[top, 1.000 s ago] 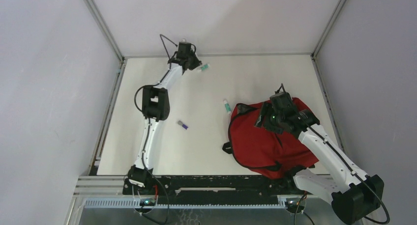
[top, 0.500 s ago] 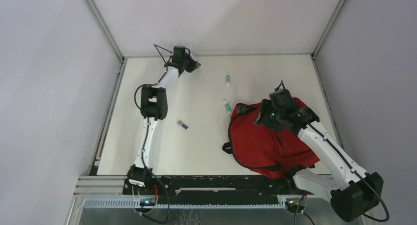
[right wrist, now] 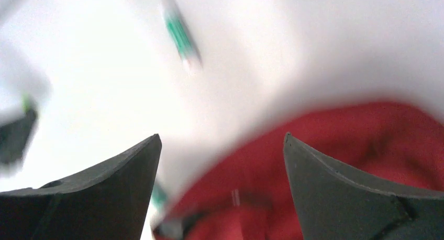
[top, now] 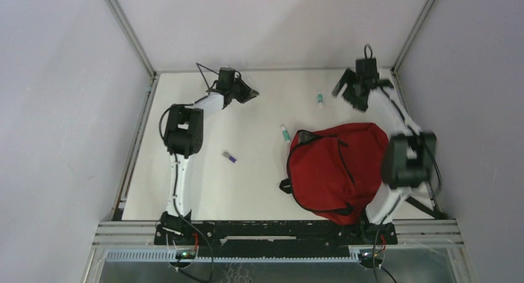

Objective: Pack the student bag
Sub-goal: Move the stationery to the center of the board.

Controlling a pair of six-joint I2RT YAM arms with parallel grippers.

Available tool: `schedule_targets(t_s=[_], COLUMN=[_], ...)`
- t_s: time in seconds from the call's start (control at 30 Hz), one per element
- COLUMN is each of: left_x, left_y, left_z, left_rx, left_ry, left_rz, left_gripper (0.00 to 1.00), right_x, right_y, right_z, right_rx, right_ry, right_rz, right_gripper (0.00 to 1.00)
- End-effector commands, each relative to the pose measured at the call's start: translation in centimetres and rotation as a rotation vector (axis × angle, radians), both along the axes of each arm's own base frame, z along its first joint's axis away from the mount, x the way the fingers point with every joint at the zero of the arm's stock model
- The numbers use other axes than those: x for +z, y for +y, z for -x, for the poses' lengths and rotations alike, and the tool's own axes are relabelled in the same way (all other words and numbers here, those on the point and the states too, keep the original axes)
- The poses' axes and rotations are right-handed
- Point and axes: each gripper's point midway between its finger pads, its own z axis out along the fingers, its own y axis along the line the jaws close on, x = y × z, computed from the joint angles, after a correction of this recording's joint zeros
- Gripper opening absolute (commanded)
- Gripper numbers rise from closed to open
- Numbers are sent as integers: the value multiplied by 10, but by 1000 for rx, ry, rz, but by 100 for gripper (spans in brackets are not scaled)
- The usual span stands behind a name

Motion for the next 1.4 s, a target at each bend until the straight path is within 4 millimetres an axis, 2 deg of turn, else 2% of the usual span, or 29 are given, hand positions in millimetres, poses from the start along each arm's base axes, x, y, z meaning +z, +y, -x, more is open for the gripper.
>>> schedule_targets(t_s=[0.0,0.03,0.07,0.13,0.2,0.27,0.3,0.33,0.47,0.6,0.73,0.9,1.0,1.23,1.3,1.37], left_x=[123,134,132,142,144,143,142,141,140,138,132,125,127,130,130,130], left_y=[-12,-14,-18,-26,-36,-43,-44,-44,-43,-48,-54,-53,-54,-58,-59,-58], left_z=[34,46,58,82,103,120,126,131,138,136,139,143,145,142,142,143], left_rx=[-71,-87,-107,-142,-188,-221,-230,-235,-257,-277,-311,-315,-325,-332,-334,-332], left_ry=[-245,-257,-247,-262,-269,-265,-260,-257,-258,-255,-228,-216,-219,-216,-215,-213], left_rz=[39,34,30,21,4,0,0,-2,-14,-6,22,17,22,44,47,46], left_gripper=[0,0,0,0,0,0,0,0,0,0,0,0,0,0,0,0], right_x=[-28,-38,-46,-61,-78,-96,-90,-92,-100,-107,-119,-120,-106,-47,-38,-37], right_y=[-53,-57,-61,-59,-63,-69,-71,-72,-71,-70,-76,-80,-83,-77,-81,-87], right_z=[-133,-153,-171,-198,-217,-224,-231,-232,-218,-198,-186,-173,-164,-169,-169,-168], right_rx=[-42,-35,-37,-16,-14,-17,-7,-3,3,0,-28,-36,-19,81,81,72], right_ry=[-32,-14,-7,-19,-38,-25,-34,-25,36,106,166,205,180,36,11,15], right_rz=[42,31,25,-49,-82,-84,-105,-112,-90,-66,-60,-41,11,-2,28,47], right_gripper=[96,97,98,99,100,100,100,100,100,100,100,99,100,99,100,100])
